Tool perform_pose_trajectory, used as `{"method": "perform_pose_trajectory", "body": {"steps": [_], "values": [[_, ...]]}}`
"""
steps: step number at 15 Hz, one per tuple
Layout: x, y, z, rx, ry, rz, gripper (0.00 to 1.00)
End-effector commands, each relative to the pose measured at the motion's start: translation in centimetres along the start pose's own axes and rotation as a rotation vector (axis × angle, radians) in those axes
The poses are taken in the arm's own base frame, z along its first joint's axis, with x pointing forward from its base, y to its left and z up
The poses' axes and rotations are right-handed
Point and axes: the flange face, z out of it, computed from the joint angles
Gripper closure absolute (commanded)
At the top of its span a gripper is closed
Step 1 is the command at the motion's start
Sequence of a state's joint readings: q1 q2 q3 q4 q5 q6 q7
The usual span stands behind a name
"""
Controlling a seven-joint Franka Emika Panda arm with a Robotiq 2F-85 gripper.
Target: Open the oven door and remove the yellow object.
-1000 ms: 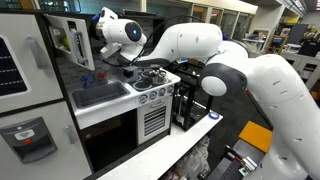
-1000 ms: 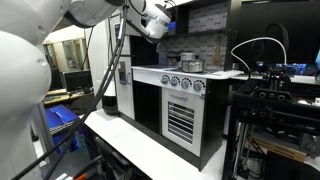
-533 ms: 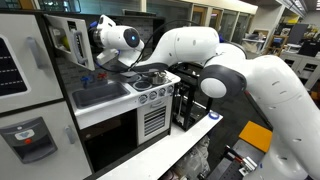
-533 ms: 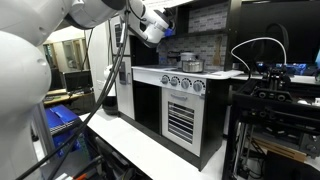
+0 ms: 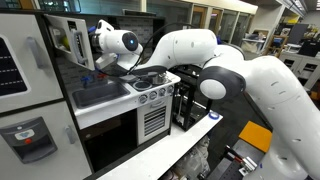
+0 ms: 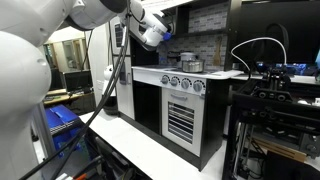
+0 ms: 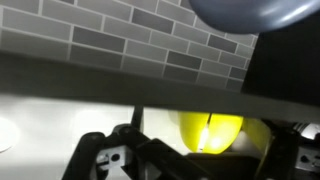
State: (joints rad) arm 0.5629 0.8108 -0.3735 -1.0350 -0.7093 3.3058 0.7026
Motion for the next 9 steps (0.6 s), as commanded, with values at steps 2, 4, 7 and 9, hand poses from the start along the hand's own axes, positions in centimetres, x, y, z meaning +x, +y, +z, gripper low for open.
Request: {"method": "perform_pose_trajectory", "body": {"steps": [2,4,7,9], "values": [[-0.8,-0.4,0.5,0.027,0.037,-0.077,0.0],[-0.9,-0.9,0.5,0.051,0.066,-0.103,0.0],[-0.9,-1.3,0.5,0.077,0.13,-0.135,0.0],[-0.9,-1.5,0.7,0.082,0.155,-0.157,0.0]]}}
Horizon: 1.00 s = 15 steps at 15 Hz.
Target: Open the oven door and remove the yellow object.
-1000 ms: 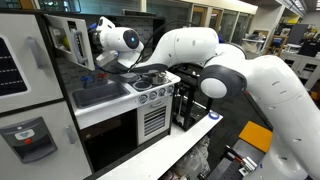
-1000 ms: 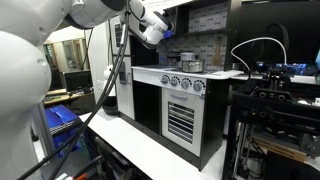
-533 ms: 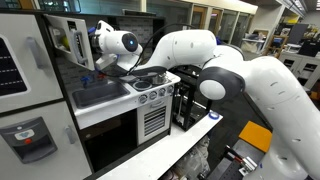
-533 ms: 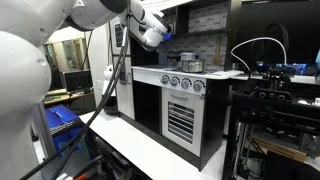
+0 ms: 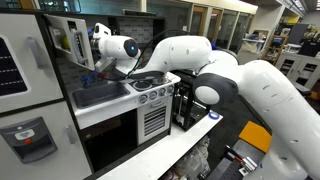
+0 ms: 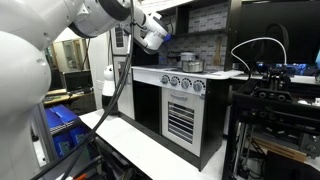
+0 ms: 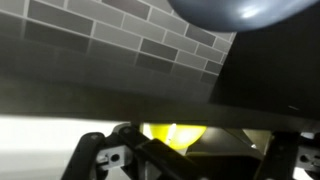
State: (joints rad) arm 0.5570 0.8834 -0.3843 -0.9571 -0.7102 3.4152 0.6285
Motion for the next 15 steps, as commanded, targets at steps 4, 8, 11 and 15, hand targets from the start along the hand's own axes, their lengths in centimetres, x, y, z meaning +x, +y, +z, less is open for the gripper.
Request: {"method": "perform_pose_trajectory", "body": {"steps": [4,8,11,15], "values": [[-0.1,0.5,0.6,-0.006,0.086,-0.093,0.0],[0.2,0.5,0.7,-0.011,0.104,-0.116,0.0],[0.4,0.8,0.7,-0.026,0.097,-0.124,0.0],[1.4,2.4,0.9,-0.096,0.081,-0.128,0.0]]}}
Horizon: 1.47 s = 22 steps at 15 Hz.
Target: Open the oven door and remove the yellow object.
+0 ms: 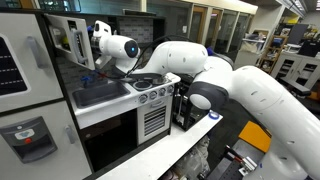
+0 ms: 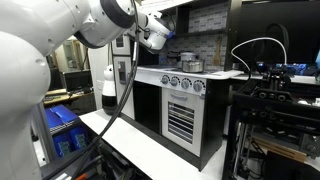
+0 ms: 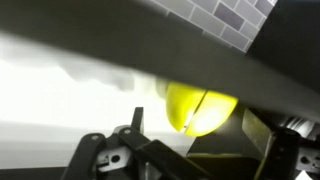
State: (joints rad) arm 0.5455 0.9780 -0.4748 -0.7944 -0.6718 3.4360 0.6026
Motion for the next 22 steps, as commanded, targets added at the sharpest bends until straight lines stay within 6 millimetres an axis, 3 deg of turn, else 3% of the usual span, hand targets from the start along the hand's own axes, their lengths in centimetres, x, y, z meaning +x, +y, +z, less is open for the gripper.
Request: {"method": "perform_pose_trajectory", "body": {"steps": [1,6,14,15,17,22], "values": [[0.8,1.6,0.6,-0.075,-0.002,-0.031,0.0],[1.1,2.4,0.6,-0.106,-0.02,-0.055,0.0],[0.5,1.4,0.7,-0.084,-0.025,-0.047,0.0],[0.4,1.4,0.7,-0.084,-0.026,-0.049,0.25],[0.5,1.3,0.7,-0.083,-0.023,-0.055,0.34],[0.8,1.2,0.6,-0.08,-0.016,-0.057,0.69]]}}
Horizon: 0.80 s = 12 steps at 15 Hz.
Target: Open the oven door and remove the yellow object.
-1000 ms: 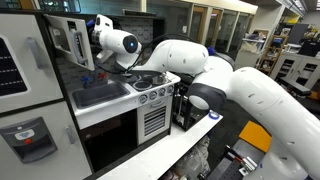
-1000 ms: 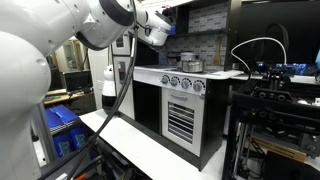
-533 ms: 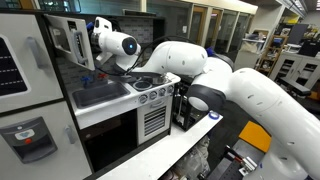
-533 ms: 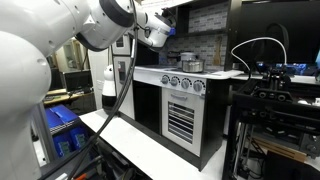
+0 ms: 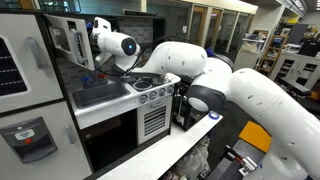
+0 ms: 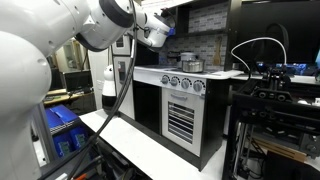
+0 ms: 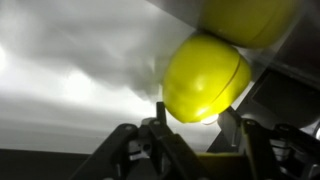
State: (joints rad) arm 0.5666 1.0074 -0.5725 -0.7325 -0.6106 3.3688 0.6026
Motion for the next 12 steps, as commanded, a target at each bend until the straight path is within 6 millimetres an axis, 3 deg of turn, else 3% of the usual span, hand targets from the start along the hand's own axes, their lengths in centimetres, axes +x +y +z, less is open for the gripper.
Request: {"method": "perform_pose_trajectory", "body": {"steps": [1,3,6,7,9,12], "values": [[0.0,0.06,0.11,-0.008,0.001,-0.021,0.71],[0.26,0.02,0.05,-0.007,0.006,-0.021,0.78],[0.29,-0.15,-0.03,0.001,0.005,-0.015,0.99],[0.22,-0.28,-0.05,0.005,0.003,-0.012,0.58],[-0.03,-0.53,-0.11,0.016,-0.001,-0.009,0.59],[-0.32,-0.76,-0.09,0.023,-0.008,-0.001,0.39]]}}
